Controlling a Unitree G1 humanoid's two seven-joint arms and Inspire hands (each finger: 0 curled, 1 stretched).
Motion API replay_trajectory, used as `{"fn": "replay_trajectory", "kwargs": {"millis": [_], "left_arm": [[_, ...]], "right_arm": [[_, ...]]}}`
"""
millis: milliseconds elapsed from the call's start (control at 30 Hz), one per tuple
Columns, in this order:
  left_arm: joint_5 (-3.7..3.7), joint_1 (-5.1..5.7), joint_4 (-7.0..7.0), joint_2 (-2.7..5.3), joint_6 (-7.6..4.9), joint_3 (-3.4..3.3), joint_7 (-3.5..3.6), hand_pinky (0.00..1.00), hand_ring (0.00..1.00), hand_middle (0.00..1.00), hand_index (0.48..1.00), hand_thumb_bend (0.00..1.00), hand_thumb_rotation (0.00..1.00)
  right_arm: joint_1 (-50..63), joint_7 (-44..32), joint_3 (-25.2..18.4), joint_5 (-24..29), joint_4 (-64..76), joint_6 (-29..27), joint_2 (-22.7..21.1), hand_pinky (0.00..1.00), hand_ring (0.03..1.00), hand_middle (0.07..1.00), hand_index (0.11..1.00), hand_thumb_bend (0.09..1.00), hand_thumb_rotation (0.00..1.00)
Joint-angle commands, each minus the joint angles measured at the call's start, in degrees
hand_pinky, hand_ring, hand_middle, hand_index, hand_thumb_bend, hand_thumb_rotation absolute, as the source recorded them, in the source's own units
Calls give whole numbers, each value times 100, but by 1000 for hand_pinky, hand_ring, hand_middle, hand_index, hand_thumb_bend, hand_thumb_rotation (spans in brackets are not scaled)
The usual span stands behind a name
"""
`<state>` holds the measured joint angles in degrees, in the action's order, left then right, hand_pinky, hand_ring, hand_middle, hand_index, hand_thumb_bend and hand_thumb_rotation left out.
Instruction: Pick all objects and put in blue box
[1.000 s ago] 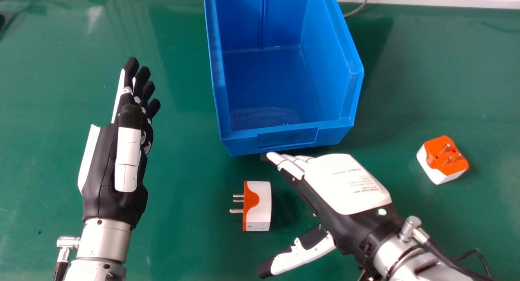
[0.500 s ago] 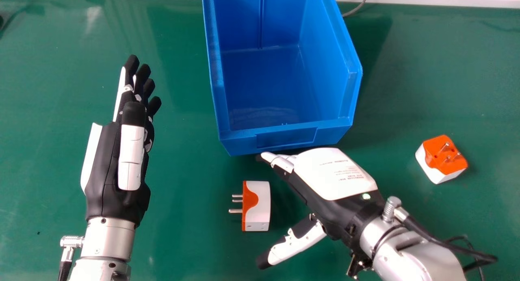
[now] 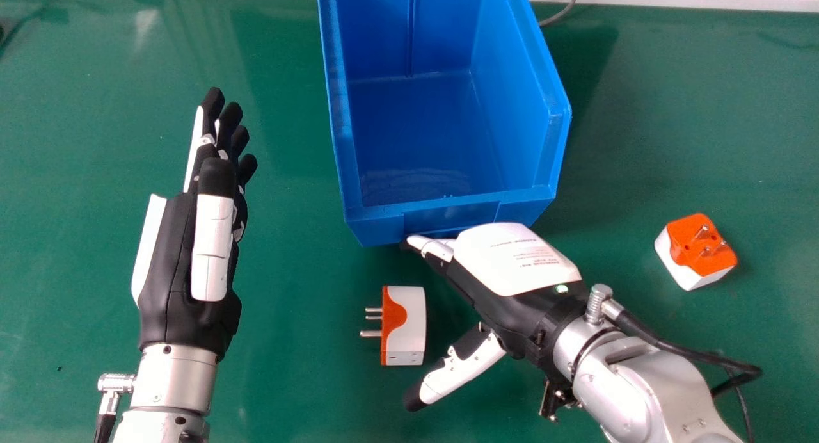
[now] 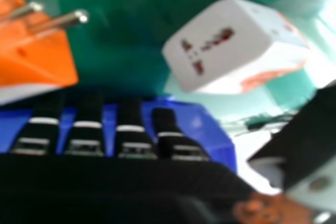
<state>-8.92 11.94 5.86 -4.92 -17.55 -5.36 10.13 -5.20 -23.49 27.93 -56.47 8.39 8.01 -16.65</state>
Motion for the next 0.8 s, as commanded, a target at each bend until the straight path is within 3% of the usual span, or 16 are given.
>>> {"fn": "replay_trajectory", "kwargs": {"millis": [0, 267, 400, 533, 667, 767], "left_arm": [[25, 24, 166, -9, -10, 27, 15, 997, 1000, 1000, 1000, 930, 990], [-5, 37, 200, -18, 71, 42, 19, 999, 1000, 1000, 1000, 932, 996], [-69, 9, 149, -19, 60, 32, 52, 999, 1000, 1000, 1000, 929, 997], [-52, -36, 58, -44, -24, 17, 85, 1000, 1000, 1000, 1000, 921, 998], [-38, -38, 74, -47, 52, 5, 81, 1000, 1000, 1000, 1000, 913, 999], [-21, -57, 51, -30, 37, -4, 59, 1000, 1000, 1000, 1000, 913, 1000]], "right_arm": [[-214, 43, 65, 12, -39, -24, 58, 838, 873, 889, 916, 946, 451], [-397, 246, 352, -114, -367, -43, 149, 836, 870, 886, 907, 940, 435], [-429, 250, 449, -91, -434, 43, 217, 831, 866, 883, 903, 939, 434], [-499, 184, 544, -122, -506, 138, 286, 828, 864, 881, 896, 937, 427], [-547, 202, 600, -90, -553, 184, 315, 830, 866, 883, 895, 933, 423], [-578, 216, 645, -116, -577, 221, 321, 831, 867, 884, 894, 931, 419]]}}
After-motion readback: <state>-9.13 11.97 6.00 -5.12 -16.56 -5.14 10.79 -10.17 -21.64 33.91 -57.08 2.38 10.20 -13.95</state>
